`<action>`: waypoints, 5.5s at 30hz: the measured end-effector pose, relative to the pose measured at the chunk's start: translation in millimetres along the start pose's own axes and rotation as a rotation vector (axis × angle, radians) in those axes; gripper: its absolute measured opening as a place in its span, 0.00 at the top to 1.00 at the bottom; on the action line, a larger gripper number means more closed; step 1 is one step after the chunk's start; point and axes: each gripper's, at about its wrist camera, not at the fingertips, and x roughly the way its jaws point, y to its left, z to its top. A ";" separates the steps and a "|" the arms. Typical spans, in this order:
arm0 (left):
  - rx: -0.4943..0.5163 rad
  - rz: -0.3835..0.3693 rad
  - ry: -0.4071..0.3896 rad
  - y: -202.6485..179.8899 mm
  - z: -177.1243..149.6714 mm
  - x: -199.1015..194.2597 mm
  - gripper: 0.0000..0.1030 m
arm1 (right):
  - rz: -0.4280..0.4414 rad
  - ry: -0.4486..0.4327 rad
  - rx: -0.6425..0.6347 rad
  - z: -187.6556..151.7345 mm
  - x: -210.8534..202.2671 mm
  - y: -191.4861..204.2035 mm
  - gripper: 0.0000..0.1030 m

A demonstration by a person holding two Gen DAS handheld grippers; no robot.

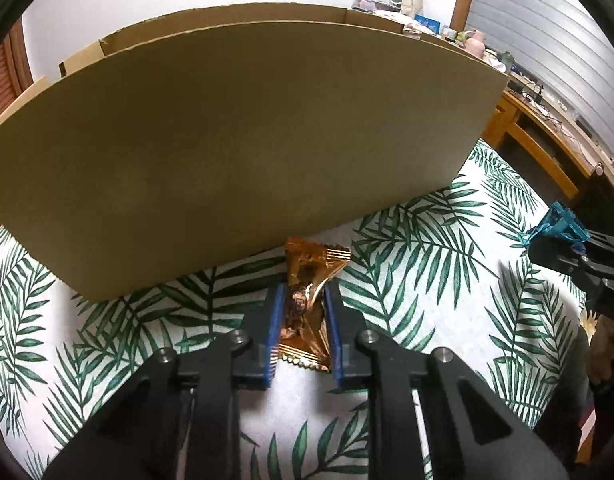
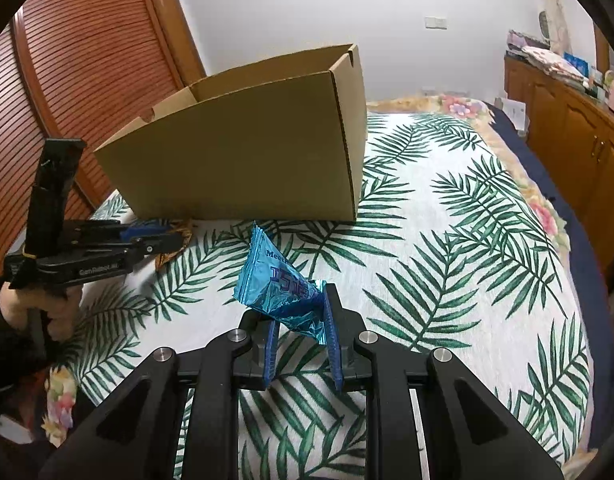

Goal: Organize snacks

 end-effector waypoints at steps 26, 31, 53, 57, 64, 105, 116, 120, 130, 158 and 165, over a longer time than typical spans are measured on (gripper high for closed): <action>0.030 -0.040 -0.225 -27.3 26.5 -97.9 0.82 | 0.018 -0.105 -0.029 22.7 -40.2 19.5 0.82; 0.058 -0.041 -0.278 -30.4 48.0 -115.3 0.82 | 0.025 -0.144 -0.054 43.7 -45.8 27.7 0.82; 0.047 0.003 -0.373 11.2 116.1 -104.5 0.82 | 0.067 -0.260 -0.211 143.3 -29.5 61.1 0.81; 0.031 0.016 -0.360 21.5 119.7 -90.4 0.82 | 0.078 -0.253 -0.227 152.3 -14.6 66.2 0.81; -0.005 0.047 -0.311 38.2 118.6 -64.2 0.82 | 0.084 -0.217 -0.232 159.7 15.6 67.7 0.81; -0.033 0.196 -0.339 -3.2 48.1 -138.5 0.55 | 0.034 -0.187 -0.173 108.5 -25.8 90.0 0.65; -0.018 0.245 -0.390 -32.8 7.4 -173.5 0.44 | -0.036 -0.251 -0.145 69.1 -72.9 102.1 0.35; -0.036 0.222 -0.413 -37.6 -6.0 -185.3 0.33 | -0.045 -0.272 -0.124 57.6 -83.9 101.0 0.18; -0.061 0.236 -0.459 -45.5 -29.1 -208.0 0.11 | -0.072 -0.313 -0.090 42.3 -106.4 102.5 0.00; -0.098 0.325 -0.546 -82.8 -92.3 -245.2 0.11 | -0.198 -0.377 -0.101 -9.6 -165.6 129.1 0.00; -0.129 0.332 -0.541 -76.9 -101.3 -243.4 0.11 | -0.213 -0.393 -0.101 -17.8 -173.6 133.2 0.00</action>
